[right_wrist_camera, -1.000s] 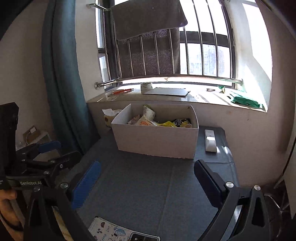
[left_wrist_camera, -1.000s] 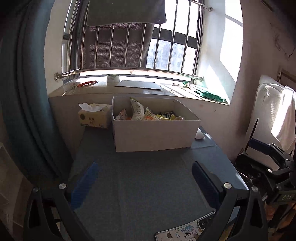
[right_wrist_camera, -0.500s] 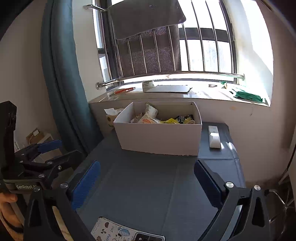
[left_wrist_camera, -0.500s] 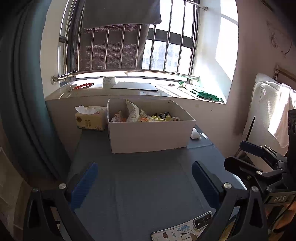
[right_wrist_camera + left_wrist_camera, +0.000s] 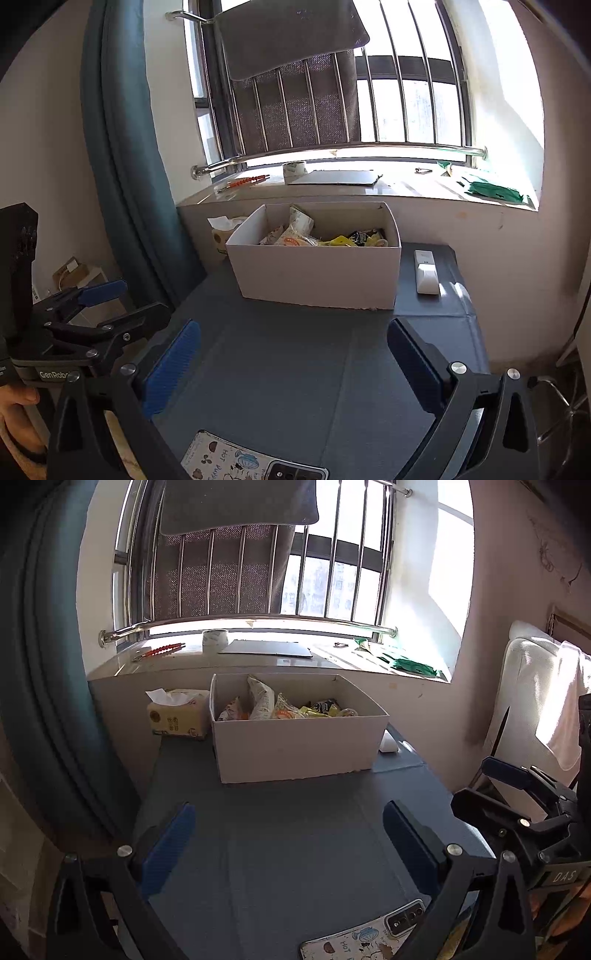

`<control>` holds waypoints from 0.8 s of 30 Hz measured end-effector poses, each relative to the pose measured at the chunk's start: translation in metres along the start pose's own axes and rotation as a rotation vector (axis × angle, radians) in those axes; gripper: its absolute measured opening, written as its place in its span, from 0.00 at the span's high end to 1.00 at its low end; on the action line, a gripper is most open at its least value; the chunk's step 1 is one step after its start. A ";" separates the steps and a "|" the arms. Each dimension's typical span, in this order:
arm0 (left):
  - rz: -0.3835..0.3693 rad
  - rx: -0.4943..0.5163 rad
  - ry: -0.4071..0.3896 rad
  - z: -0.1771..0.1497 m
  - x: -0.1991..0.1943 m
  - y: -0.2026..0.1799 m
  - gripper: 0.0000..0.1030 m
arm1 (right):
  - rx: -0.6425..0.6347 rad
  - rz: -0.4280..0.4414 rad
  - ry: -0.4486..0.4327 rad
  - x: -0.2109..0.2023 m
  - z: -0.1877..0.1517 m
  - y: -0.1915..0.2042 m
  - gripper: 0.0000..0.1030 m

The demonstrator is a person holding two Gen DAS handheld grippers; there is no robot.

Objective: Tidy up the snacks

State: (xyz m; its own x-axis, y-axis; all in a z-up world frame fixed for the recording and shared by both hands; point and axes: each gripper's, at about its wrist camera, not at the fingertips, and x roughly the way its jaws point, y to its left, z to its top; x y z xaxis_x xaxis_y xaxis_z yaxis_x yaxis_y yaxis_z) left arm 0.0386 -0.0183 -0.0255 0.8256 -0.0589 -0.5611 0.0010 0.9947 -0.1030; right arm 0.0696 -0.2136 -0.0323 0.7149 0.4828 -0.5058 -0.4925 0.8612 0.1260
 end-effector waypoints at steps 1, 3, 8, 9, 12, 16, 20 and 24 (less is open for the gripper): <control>0.000 0.000 0.001 0.000 0.000 0.000 0.00 | 0.001 0.000 0.001 0.000 0.000 0.000 0.00; 0.001 0.000 0.003 0.000 0.000 0.000 0.00 | 0.001 -0.001 0.001 0.000 0.000 -0.001 0.00; -0.003 -0.001 0.005 -0.001 0.001 0.001 0.00 | 0.000 0.000 0.000 -0.001 0.000 0.000 0.00; -0.003 -0.002 0.005 -0.001 0.001 0.001 0.00 | -0.001 0.001 -0.001 -0.001 0.000 0.000 0.00; -0.005 -0.004 0.009 -0.001 0.002 0.001 0.00 | -0.001 -0.001 -0.001 0.000 0.000 0.000 0.00; -0.007 -0.002 0.011 -0.002 0.003 0.001 0.00 | 0.000 0.002 0.002 0.000 -0.001 0.000 0.00; -0.012 -0.009 0.012 -0.002 0.003 0.002 0.00 | -0.002 0.004 0.005 0.000 -0.002 0.001 0.00; -0.009 -0.009 0.013 -0.003 0.002 0.003 0.00 | -0.001 0.004 0.005 0.000 -0.002 0.000 0.00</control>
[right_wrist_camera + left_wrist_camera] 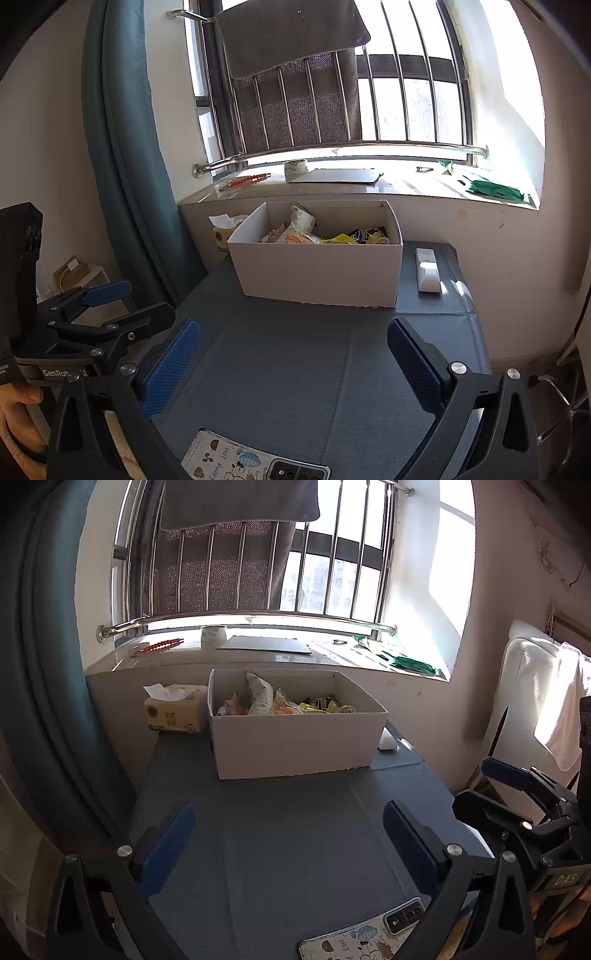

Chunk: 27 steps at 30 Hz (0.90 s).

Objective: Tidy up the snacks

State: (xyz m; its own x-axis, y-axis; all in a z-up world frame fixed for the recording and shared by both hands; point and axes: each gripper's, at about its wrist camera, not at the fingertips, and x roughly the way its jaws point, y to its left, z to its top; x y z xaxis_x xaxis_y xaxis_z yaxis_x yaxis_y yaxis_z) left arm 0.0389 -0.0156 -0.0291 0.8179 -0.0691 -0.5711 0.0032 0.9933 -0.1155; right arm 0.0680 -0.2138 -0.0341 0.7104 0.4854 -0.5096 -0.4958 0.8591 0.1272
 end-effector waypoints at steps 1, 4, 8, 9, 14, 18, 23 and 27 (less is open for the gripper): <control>0.001 -0.001 0.001 0.000 0.000 0.000 0.00 | 0.000 0.001 0.000 0.000 0.000 0.000 0.00; -0.003 -0.001 0.004 0.000 0.001 0.000 0.00 | 0.001 0.003 0.000 0.001 0.000 0.000 0.00; -0.001 0.005 0.003 0.000 0.001 -0.001 0.00 | 0.002 0.004 -0.001 0.001 0.000 -0.001 0.00; -0.002 0.006 0.003 0.000 0.001 -0.001 0.00 | 0.002 0.004 -0.001 0.001 -0.001 -0.001 0.00; -0.003 0.007 0.004 -0.001 0.001 -0.001 0.00 | 0.002 0.005 -0.001 0.001 -0.001 -0.001 0.00; -0.003 0.007 0.008 -0.001 0.001 -0.002 0.00 | 0.002 0.003 0.001 0.001 -0.002 -0.001 0.00; -0.003 0.010 0.010 -0.001 0.001 -0.002 0.00 | 0.001 0.004 0.000 0.001 -0.002 0.000 0.00; -0.004 0.007 0.013 0.000 0.002 -0.001 0.00 | 0.001 0.003 0.000 0.001 -0.003 0.000 0.00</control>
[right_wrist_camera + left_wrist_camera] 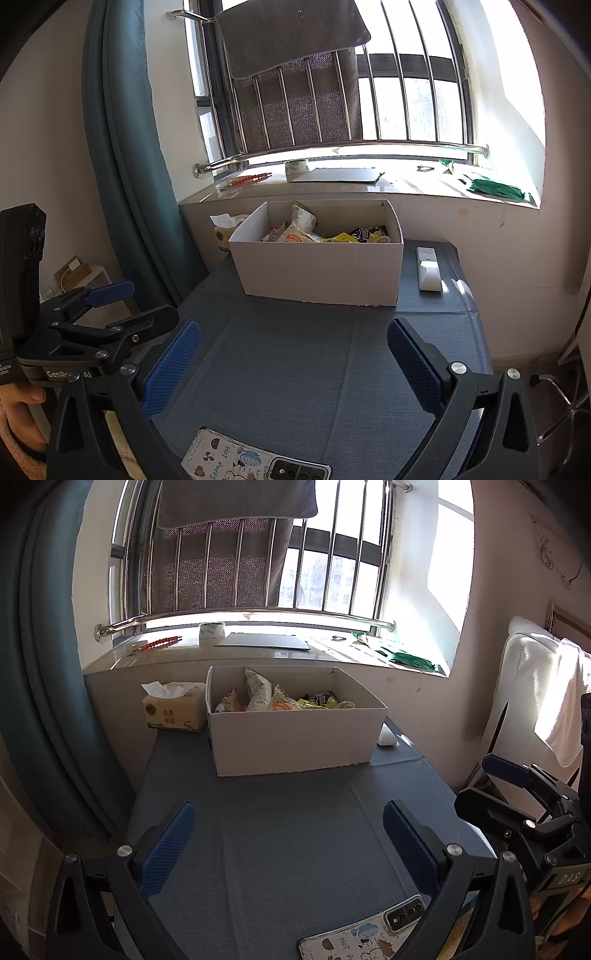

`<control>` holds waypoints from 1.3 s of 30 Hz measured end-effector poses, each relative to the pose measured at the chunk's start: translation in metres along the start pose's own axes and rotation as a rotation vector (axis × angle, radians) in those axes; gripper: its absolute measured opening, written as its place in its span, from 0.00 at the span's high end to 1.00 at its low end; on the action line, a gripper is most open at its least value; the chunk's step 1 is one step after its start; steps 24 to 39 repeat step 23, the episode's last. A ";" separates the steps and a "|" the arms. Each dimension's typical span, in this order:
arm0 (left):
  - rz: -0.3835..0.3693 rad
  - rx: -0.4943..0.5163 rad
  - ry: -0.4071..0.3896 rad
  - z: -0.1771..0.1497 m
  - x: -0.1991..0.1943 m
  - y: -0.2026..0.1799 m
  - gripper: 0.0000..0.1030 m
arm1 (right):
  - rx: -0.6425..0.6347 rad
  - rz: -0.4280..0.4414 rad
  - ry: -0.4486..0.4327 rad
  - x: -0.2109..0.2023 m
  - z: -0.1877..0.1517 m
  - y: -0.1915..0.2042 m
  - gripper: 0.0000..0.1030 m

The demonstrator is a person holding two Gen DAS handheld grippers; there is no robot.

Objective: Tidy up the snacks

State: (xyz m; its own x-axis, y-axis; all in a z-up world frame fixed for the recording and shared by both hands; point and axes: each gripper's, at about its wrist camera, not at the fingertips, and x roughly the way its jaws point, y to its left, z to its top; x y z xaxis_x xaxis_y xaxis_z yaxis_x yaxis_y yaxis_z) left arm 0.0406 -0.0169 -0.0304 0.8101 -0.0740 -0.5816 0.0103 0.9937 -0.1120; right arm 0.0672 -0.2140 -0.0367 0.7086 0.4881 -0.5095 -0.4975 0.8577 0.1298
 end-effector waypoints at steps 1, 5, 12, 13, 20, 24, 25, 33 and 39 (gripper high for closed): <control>0.000 -0.001 0.000 0.000 0.000 0.001 0.00 | 0.000 0.000 0.000 0.000 0.000 0.000 0.00; 0.003 -0.005 0.003 0.000 0.001 0.002 0.00 | -0.002 -0.003 0.004 0.001 0.000 0.000 0.00; 0.002 -0.001 0.005 0.000 0.002 0.002 0.00 | -0.005 -0.006 0.006 0.001 0.000 0.001 0.00; 0.002 -0.001 0.005 0.000 0.002 0.002 0.00 | -0.006 -0.005 0.004 0.001 0.000 0.001 0.00; 0.006 -0.007 -0.017 -0.001 0.000 0.003 0.00 | -0.006 -0.006 0.004 0.000 0.000 0.001 0.00; -0.019 0.013 -0.016 -0.001 0.000 0.002 0.00 | -0.007 -0.005 0.004 0.000 0.000 0.001 0.00; -0.019 0.013 -0.016 -0.001 0.000 0.002 0.00 | -0.007 -0.005 0.004 0.000 0.000 0.001 0.00; -0.019 0.013 -0.016 -0.001 0.000 0.002 0.00 | -0.007 -0.005 0.004 0.000 0.000 0.001 0.00; -0.019 0.013 -0.016 -0.001 0.000 0.002 0.00 | -0.007 -0.005 0.004 0.000 0.000 0.001 0.00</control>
